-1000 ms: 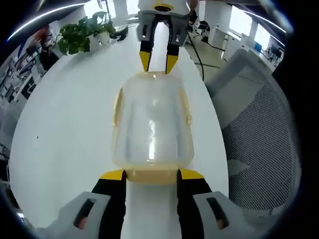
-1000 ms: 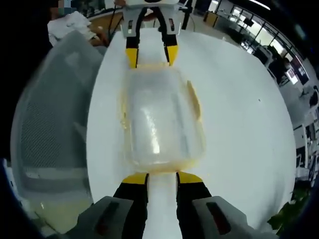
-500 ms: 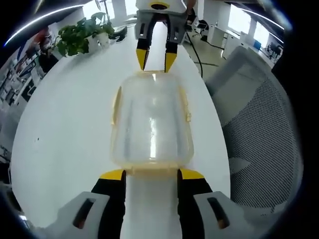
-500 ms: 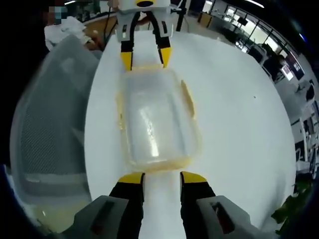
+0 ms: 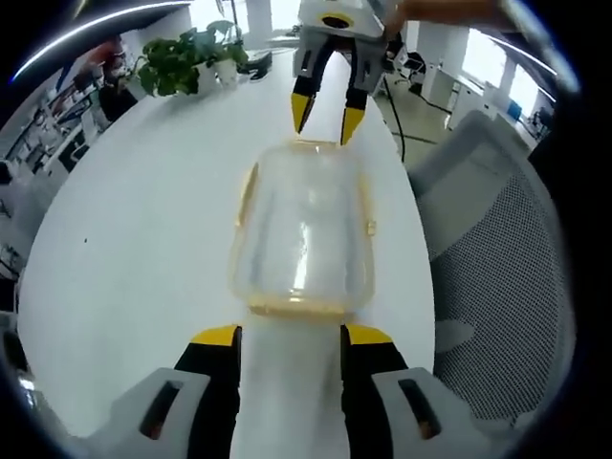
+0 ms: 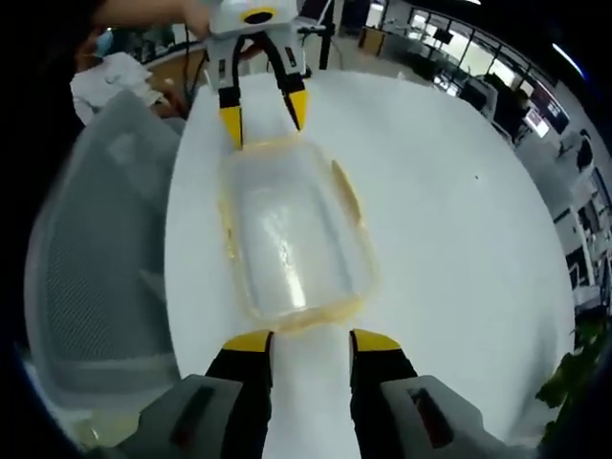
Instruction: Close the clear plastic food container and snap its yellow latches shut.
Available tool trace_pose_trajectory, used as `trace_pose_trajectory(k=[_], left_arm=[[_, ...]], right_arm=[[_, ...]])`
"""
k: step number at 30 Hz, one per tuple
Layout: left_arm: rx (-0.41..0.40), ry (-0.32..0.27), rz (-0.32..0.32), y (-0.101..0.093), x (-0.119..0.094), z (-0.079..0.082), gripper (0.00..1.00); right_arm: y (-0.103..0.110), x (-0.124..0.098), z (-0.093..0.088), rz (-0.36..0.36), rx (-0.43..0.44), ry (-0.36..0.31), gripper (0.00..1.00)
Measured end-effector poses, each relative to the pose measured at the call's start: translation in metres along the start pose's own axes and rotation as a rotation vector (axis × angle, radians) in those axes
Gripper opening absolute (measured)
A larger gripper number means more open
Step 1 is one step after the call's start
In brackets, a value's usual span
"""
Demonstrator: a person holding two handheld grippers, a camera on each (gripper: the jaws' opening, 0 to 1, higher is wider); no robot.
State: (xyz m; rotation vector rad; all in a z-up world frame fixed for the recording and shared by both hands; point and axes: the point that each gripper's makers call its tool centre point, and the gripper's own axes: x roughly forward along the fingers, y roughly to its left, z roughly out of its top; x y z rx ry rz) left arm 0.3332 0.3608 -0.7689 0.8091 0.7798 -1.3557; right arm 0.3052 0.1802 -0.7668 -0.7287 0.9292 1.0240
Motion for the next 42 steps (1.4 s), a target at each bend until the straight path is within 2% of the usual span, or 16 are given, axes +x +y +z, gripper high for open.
trace_pose_trajectory(k=[3,6,12,17,19,22,26,28,34,36,41,42], left_arm=[[-0.047,-0.019,0.053,0.005,-0.002,0.002,0.45],[-0.126,-0.012,0.058,0.004,-0.004,-0.001,0.45],[-0.299,-0.072,0.084,0.003,-0.009,0.005,0.43],[-0.395,-0.051,0.091,-0.002,-0.010,-0.002,0.43],[-0.457,-0.057,0.095,-0.005,-0.011,-0.003,0.43],[-0.576,-0.102,0.098,-0.007,-0.013,0.001,0.43],[-0.726,-0.152,0.111,-0.011,-0.018,0.005,0.44],[-0.766,-0.162,0.122,-0.012,-0.020,0.004,0.44],[-0.914,-0.208,0.149,-0.012,-0.018,0.006,0.45],[-0.955,-0.223,0.150,-0.013,-0.017,0.007,0.45],[-1.000,-0.199,0.180,-0.008,-0.011,-0.001,0.44],[-1.018,-0.209,0.186,-0.006,-0.011,-0.001,0.44]], right_arm=[[-0.001,0.000,0.002,-0.001,0.045,-0.013,0.31],[-0.001,0.000,0.007,0.002,0.062,-0.033,0.31],[-0.004,-0.001,0.014,0.012,0.114,-0.080,0.31],[-0.007,-0.002,0.016,0.000,0.152,-0.105,0.32],[-0.007,-0.003,0.017,-0.003,0.172,-0.116,0.32],[-0.009,-0.005,0.013,-0.016,0.198,-0.124,0.32],[-0.014,-0.009,0.017,-0.029,0.269,-0.177,0.33],[-0.014,-0.010,0.017,-0.032,0.289,-0.190,0.33],[-0.009,-0.008,0.019,-0.020,0.442,-0.248,0.33],[-0.008,-0.004,0.014,-0.028,0.454,-0.233,0.33],[-0.007,0.000,0.012,-0.028,0.509,-0.230,0.31],[-0.009,0.000,0.012,-0.034,0.522,-0.233,0.30]])
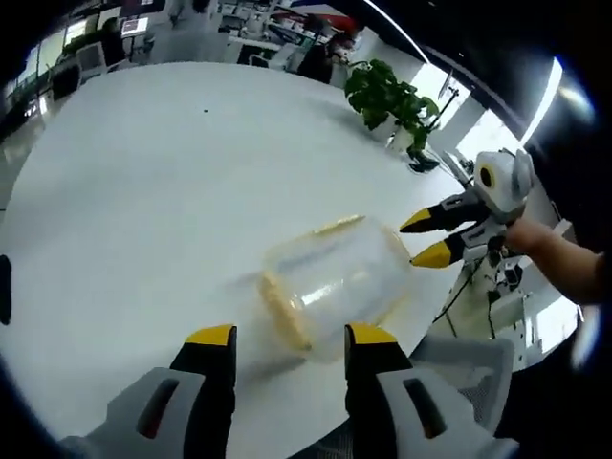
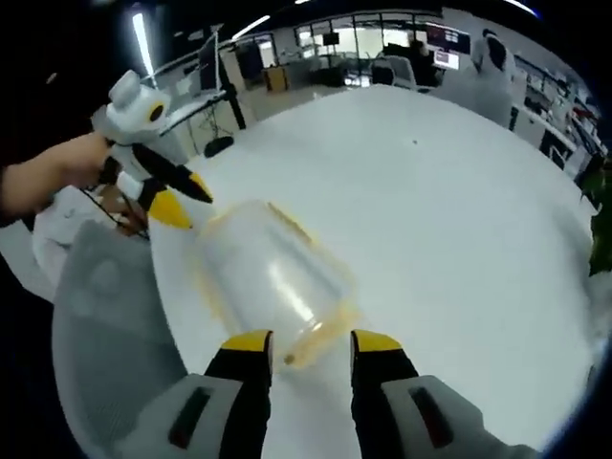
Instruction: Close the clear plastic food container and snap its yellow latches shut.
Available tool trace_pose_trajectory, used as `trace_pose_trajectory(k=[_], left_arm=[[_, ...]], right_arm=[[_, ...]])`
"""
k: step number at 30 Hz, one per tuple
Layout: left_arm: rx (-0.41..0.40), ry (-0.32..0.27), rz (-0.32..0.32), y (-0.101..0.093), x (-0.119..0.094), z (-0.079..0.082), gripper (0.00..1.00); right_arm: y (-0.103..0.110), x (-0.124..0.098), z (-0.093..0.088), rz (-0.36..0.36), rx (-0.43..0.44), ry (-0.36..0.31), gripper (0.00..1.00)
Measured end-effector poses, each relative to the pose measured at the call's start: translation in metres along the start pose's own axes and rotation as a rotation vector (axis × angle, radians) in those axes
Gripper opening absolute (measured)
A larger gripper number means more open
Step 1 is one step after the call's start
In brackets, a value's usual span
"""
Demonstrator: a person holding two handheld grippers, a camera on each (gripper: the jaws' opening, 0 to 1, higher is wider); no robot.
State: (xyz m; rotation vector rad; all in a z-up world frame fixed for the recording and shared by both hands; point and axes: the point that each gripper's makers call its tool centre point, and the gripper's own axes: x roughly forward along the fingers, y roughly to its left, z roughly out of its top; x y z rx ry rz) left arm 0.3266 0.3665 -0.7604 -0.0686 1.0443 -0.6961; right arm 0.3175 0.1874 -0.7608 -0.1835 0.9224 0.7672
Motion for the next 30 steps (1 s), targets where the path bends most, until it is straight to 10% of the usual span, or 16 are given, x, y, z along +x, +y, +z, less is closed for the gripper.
trace_pose_trajectory(k=[30], left_arm=[[-0.032,0.003,-0.014,-0.013,0.025,0.005,0.30]], right_arm=[[-0.003,0.010,-0.001,0.014,0.198,0.000,0.23]])
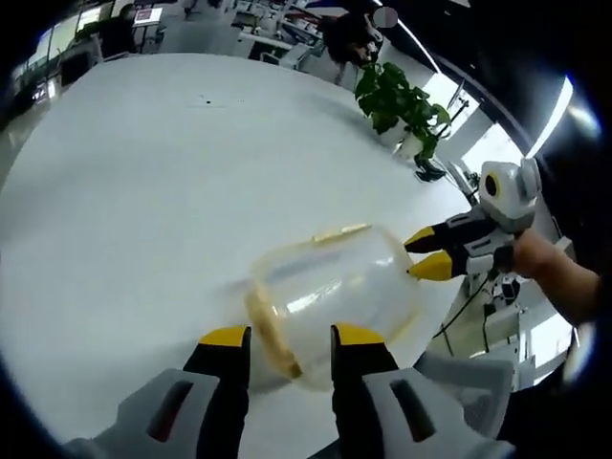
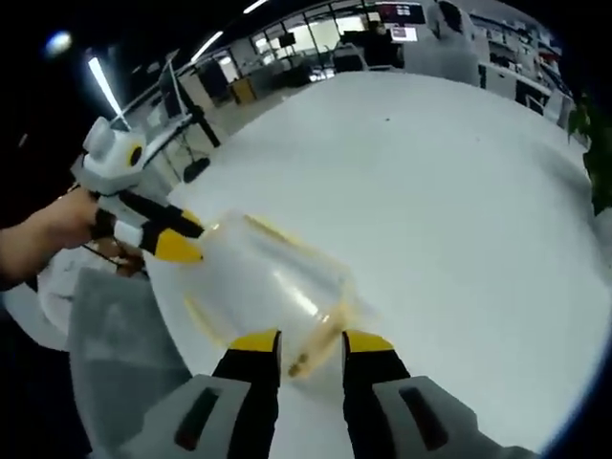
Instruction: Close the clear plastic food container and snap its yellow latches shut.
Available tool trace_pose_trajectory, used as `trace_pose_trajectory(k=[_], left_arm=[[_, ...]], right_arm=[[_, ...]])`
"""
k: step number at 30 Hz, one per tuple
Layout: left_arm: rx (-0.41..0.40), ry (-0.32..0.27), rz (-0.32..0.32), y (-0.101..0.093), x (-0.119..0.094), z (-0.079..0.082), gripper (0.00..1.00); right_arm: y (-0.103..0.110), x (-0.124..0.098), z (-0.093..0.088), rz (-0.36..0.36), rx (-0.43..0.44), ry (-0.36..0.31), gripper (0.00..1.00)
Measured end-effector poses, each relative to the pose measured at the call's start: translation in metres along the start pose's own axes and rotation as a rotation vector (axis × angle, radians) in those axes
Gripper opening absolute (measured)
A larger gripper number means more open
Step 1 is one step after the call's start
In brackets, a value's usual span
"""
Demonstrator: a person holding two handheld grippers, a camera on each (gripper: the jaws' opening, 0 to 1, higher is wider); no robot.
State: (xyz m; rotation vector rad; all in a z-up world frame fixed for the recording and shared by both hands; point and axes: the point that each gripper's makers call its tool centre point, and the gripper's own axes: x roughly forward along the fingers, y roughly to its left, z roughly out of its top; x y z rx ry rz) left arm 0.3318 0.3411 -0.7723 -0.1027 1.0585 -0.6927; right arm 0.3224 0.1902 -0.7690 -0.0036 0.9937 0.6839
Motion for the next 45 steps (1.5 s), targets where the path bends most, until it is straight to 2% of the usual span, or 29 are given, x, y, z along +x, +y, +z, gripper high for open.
trace_pose_trajectory(k=[5,19,23,27,28,29,30,34,35,38,45], left_arm=[[0.028,0.004,0.034,-0.0007,-0.0008,0.0004,0.29],[-0.010,-0.015,0.054,0.0010,-0.0011,0.0007,0.22],[-0.002,0.001,0.056,0.0002,0.0002,0.0012,0.22],[-0.014,0.022,0.065,-0.0001,0.0005,0.0012,0.21],[-0.019,0.019,0.068,-0.0010,0.0010,0.0024,0.21],[-0.018,0.027,0.071,-0.0004,0.0007,0.0015,0.20],[-0.024,0.028,0.074,-0.0005,0.0008,0.0014,0.20],[-0.046,0.034,0.074,-0.0002,0.0017,0.0010,0.18],[-0.062,0.029,0.075,-0.0011,0.0014,0.0064,0.18],[-0.045,0.042,0.058,-0.0037,0.0007,0.0066,0.18],[-0.040,0.022,0.055,-0.0018,-0.0016,0.0033,0.20]], right_arm=[[-0.0004,0.0002,-0.0004,-0.005,-0.010,-0.004,0.22],[0.0003,0.0001,-0.0010,0.016,-0.026,0.001,0.16],[0.0010,0.0001,-0.0014,0.025,-0.034,0.012,0.16],[0.0016,0.0001,-0.0017,0.021,-0.016,0.018,0.15],[0.0031,0.0030,0.0015,0.026,0.038,-0.012,0.14],[0.0014,0.0019,-0.0024,0.025,0.027,0.008,0.14],[0.0023,0.0018,-0.0030,0.018,0.016,0.000,0.14],[0.0007,0.0027,-0.0024,0.011,0.056,-0.007,0.14],[-0.0003,0.0032,-0.0036,0.009,0.051,-0.002,0.13],[-0.0007,0.0013,-0.0030,0.009,0.052,0.000,0.14],[-0.0016,0.0012,-0.0024,0.020,0.042,-0.005,0.15]])
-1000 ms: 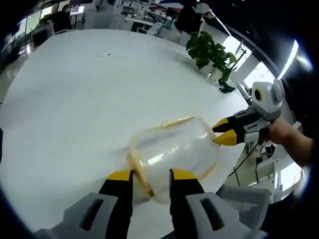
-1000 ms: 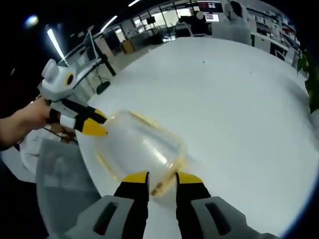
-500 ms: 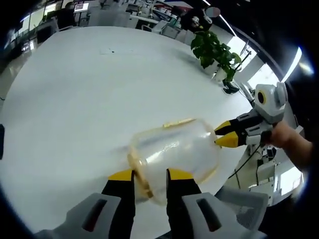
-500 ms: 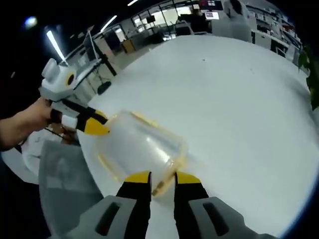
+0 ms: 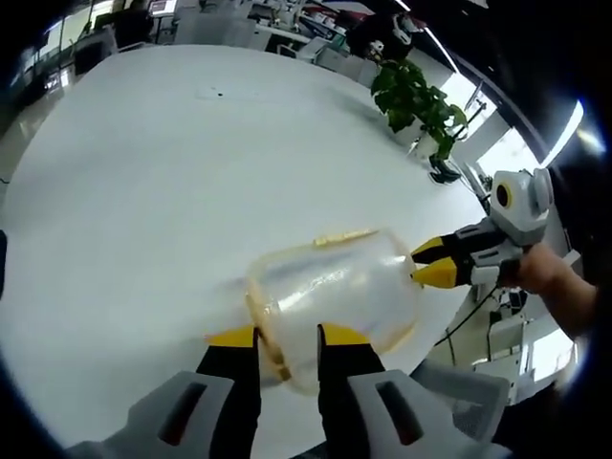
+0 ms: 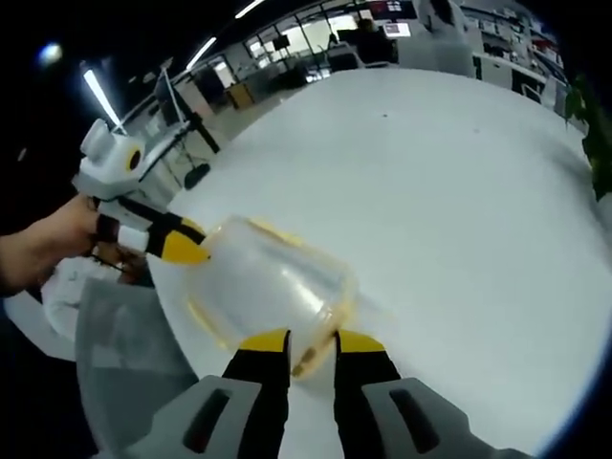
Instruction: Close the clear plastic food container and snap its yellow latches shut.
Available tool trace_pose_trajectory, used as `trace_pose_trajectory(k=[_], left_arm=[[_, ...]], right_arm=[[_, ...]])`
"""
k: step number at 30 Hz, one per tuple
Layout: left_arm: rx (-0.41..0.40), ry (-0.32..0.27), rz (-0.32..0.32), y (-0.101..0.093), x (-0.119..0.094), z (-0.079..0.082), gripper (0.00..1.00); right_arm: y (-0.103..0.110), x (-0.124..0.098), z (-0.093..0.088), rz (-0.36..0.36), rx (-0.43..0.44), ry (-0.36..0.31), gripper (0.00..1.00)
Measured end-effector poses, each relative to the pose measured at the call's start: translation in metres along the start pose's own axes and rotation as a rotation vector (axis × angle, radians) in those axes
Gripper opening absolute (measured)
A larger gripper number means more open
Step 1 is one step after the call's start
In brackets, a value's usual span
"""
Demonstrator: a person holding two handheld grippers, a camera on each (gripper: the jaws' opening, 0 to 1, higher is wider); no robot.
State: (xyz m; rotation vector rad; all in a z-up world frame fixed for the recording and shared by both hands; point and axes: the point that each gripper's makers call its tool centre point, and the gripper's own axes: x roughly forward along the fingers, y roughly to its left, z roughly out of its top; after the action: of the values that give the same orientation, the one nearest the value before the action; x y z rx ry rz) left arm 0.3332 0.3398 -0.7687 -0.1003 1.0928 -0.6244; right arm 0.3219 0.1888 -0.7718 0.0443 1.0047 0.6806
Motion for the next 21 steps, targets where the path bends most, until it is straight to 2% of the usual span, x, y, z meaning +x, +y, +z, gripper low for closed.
trace_pose_trajectory(k=[10,11,14,15,17,21], left_arm=[[0.028,-0.011,0.011,0.0022,-0.0030,-0.0042,0.22],[0.085,-0.016,0.015,0.0031,-0.0028,-0.0022,0.23],[0.129,-0.003,0.030,0.0020,-0.0029,-0.0011,0.23],[0.184,0.001,0.043,0.0026,-0.0031,0.0007,0.24],[0.236,0.008,0.061,0.0025,-0.0038,0.0016,0.24],[0.260,0.012,0.077,0.0018,-0.0039,0.0020,0.25]], right_arm=[[0.0016,-0.0009,0.0008,-0.003,-0.011,0.011,0.16],[0.0011,-0.0004,0.0010,-0.002,-0.011,0.011,0.16],[0.0004,0.0008,0.0025,0.004,-0.019,0.023,0.17],[0.0008,0.0007,0.0026,0.005,-0.020,0.029,0.17],[0.0009,0.0012,0.0036,0.004,-0.038,0.042,0.17],[0.0017,0.0016,0.0049,-0.012,-0.093,0.055,0.18]])
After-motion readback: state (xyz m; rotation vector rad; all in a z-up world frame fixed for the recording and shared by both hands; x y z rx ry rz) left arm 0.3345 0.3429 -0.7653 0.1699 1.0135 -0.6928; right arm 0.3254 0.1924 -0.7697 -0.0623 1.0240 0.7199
